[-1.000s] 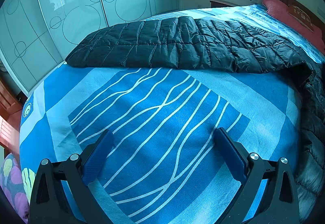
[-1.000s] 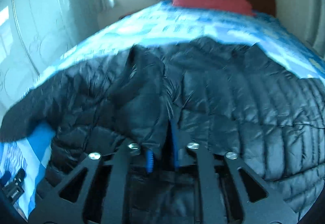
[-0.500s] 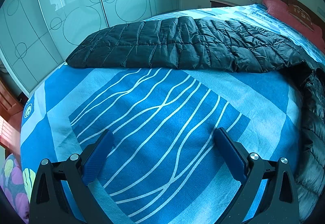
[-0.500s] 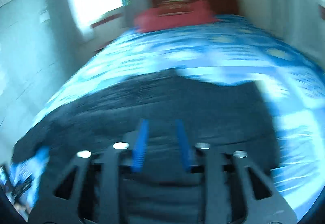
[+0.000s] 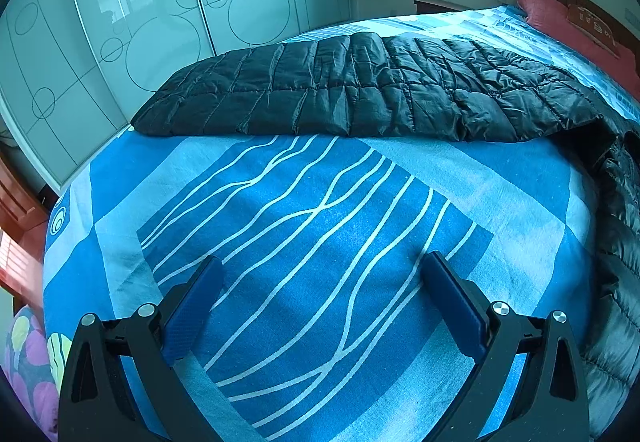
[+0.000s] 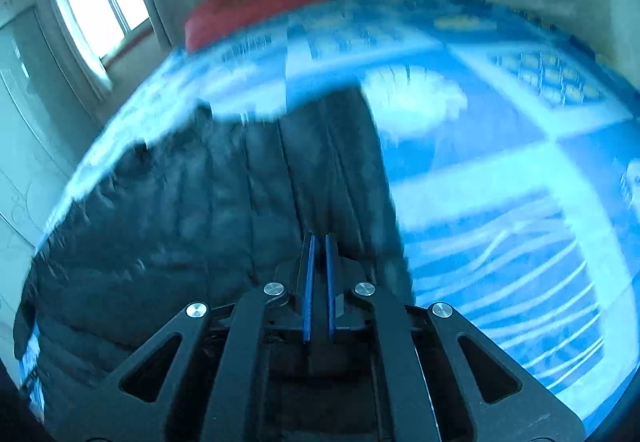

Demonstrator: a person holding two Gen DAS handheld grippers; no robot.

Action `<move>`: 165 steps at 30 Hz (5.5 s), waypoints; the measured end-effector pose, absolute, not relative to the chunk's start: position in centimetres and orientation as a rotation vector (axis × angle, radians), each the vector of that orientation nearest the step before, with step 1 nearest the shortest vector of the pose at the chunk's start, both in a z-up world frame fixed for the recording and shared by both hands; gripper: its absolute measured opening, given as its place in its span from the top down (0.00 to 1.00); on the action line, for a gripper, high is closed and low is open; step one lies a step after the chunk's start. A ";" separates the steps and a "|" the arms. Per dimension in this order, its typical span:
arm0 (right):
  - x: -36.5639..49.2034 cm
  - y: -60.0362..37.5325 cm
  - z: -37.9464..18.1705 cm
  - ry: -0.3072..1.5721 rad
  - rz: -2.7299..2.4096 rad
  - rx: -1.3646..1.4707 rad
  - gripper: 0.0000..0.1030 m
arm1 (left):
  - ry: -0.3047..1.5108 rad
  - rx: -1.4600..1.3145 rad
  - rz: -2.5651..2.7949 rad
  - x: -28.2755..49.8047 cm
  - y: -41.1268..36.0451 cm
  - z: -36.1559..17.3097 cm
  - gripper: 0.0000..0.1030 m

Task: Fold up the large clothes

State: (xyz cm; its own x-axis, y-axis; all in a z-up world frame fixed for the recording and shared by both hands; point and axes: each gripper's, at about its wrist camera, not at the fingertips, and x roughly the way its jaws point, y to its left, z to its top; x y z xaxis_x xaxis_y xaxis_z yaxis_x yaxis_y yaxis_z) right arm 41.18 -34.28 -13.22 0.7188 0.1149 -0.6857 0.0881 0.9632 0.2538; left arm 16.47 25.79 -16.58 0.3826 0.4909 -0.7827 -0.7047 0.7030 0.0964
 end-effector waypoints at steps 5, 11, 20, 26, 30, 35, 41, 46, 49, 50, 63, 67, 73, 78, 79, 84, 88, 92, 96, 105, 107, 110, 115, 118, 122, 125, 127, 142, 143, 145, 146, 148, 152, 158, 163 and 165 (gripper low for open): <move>44.9 -34.6 -17.2 0.910 0.010 0.259 0.96 | 0.893 -0.272 0.773 16.5 25.7 -16.6 0.04; 46.7 -33.4 -11.6 0.782 -0.014 0.187 0.90 | 0.893 -0.267 0.776 16.5 25.8 -16.6 0.04; 52.8 -34.3 -17.4 0.876 -0.061 0.205 0.85 | 0.893 -0.268 0.775 16.5 25.7 -16.7 0.04; 48.3 -32.3 -13.8 0.805 -0.043 0.205 0.53 | 0.892 -0.270 0.774 16.5 25.7 -16.7 0.04; 42.5 -29.2 -12.8 0.762 -0.047 0.161 0.37 | 0.890 -0.273 0.773 16.5 25.6 -16.7 0.04; 40.2 -27.1 -15.3 0.808 -0.037 0.148 0.37 | 0.889 -0.277 0.771 16.4 25.6 -16.7 0.04; 40.9 -26.5 -17.7 0.829 -0.075 0.092 0.34 | 0.887 -0.288 0.764 16.3 25.8 -16.7 0.04; 40.6 -26.1 -18.0 0.816 -0.077 0.076 0.32 | 0.892 -0.311 0.750 16.1 26.2 -16.6 0.04; 40.4 -26.2 -18.1 0.807 -0.063 0.088 0.30 | 0.887 -0.374 0.714 15.6 27.1 -16.3 0.04; 40.4 -26.2 -18.1 0.805 -0.060 0.090 0.29 | 0.881 -0.397 0.699 15.4 27.4 -16.3 0.04; 40.0 -25.9 -18.0 0.792 -0.059 0.076 0.26 | 0.599 -0.741 0.628 11.9 38.9 -15.2 0.06; 40.0 -25.8 -18.0 0.792 -0.061 0.070 0.26 | 0.501 -0.877 0.619 11.4 43.6 -15.7 0.05; 40.0 -25.6 -17.9 0.792 -0.064 0.065 0.25 | 0.369 -1.004 0.618 10.7 47.4 -15.9 0.05; 40.1 -25.8 -17.9 0.791 -0.064 0.060 0.25 | 0.378 -1.035 0.717 9.5 47.6 -15.5 0.43; 40.1 -25.8 -17.9 0.791 -0.064 0.060 0.25 | 0.373 -1.048 0.738 9.1 47.8 -15.8 0.54; 40.0 -25.8 -17.9 0.791 -0.063 0.062 0.25 | 0.389 -1.017 0.760 8.9 48.1 -15.4 0.91; 40.1 -25.8 -17.9 0.790 -0.063 0.060 0.25 | 0.390 -0.840 0.778 10.6 45.8 -11.9 0.94; 40.1 -25.8 -17.9 0.790 -0.062 0.062 0.25 | 0.370 -0.698 0.691 14.0 41.2 -8.2 0.95; 40.0 -25.9 -17.9 0.788 -0.059 0.069 0.25 | 0.373 -0.566 0.525 18.8 34.0 -4.4 0.95; 39.9 -26.2 -17.8 0.783 -0.056 0.080 0.25 | 0.492 -0.365 0.154 28.2 15.3 -2.4 0.95; 39.9 -26.2 -17.8 0.783 -0.057 0.080 0.25 | 0.525 -0.334 0.097 29.5 11.8 -3.0 0.95; 39.9 -26.2 -17.8 0.782 -0.056 0.082 0.25 | 0.588 -0.298 0.019 31.9 6.9 -4.4 0.95; 39.9 -26.4 -17.7 0.778 -0.051 0.089 0.25 | 0.665 -0.239 -0.079 32.9 -0.3 -7.0 0.94; 39.9 -26.3 -17.8 0.778 -0.050 0.089 0.25 | 0.754 -0.195 -0.133 33.9 -3.5 -9.0 0.94; 39.9 -26.2 -17.8 0.778 -0.050 0.090 0.25 | 0.828 -0.139 -0.156 34.4 -6.5 -10.6 0.81; 39.9 -26.3 -17.8 0.779 -0.051 0.089 0.25 | 0.794 -0.119 -0.179 33.2 -6.8 -9.5 0.42; 40.0 -26.3 -17.8 0.784 -0.051 0.088 0.25 | 0.741 -0.111 -0.195 31.8 -6.5 -8.2 0.35; 42.1 -15.6 -14.4 0.868 0.196 0.210 0.25 | 0.645 -0.159 0.027 27.1 7.0 -5.3 0.33; 42.6 -14.9 -15.0 0.897 0.200 0.201 0.27 | 0.649 -0.174 0.046 27.0 8.0 -5.4 0.33; 43.0 -13.7 -16.0 0.933 0.202 0.186 0.55 | 0.655 -0.203 0.080 26.7 9.9 -5.7 0.33; 42.7 -13.1 -15.8 0.923 0.211 0.167 0.66 | 0.655 -0.213 0.094 26.6 10.7 -5.7 0.33; 42.1 -13.2 -14.6 0.888 0.238 0.157 0.80 | 0.645 -0.227 0.122 26.3 12.2 -5.7 0.27; 40.8 -16.0 -11.9 0.795 0.194 0.161 0.81 | 0.623 -0.254 0.158 26.3 14.4 -5.2 0.27; 41.0 -23.6 -10.8 0.769 0.048 0.183 0.81 | 0.634 -0.306 0.164 28.1 15.6 -5.7 0.27; 42.2 -27.1 -14.0 0.847 -0.039 0.168 0.81 | 0.690 -0.248 0.123 31.5 13.5 -7.1 0.27; 42.7 -27.6 -15.3 0.875 -0.057 0.167 0.80 | 0.717 -0.225 0.123 32.7 13.0 -7.8 0.27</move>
State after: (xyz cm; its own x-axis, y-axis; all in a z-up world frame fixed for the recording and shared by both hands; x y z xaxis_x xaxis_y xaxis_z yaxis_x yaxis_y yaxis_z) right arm 42.73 -27.63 -15.31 0.6404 0.0184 -0.7678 0.1179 0.9855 0.1219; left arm 32.75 12.97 -7.82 0.7482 0.0347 -0.6626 -0.1881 0.9687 -0.1617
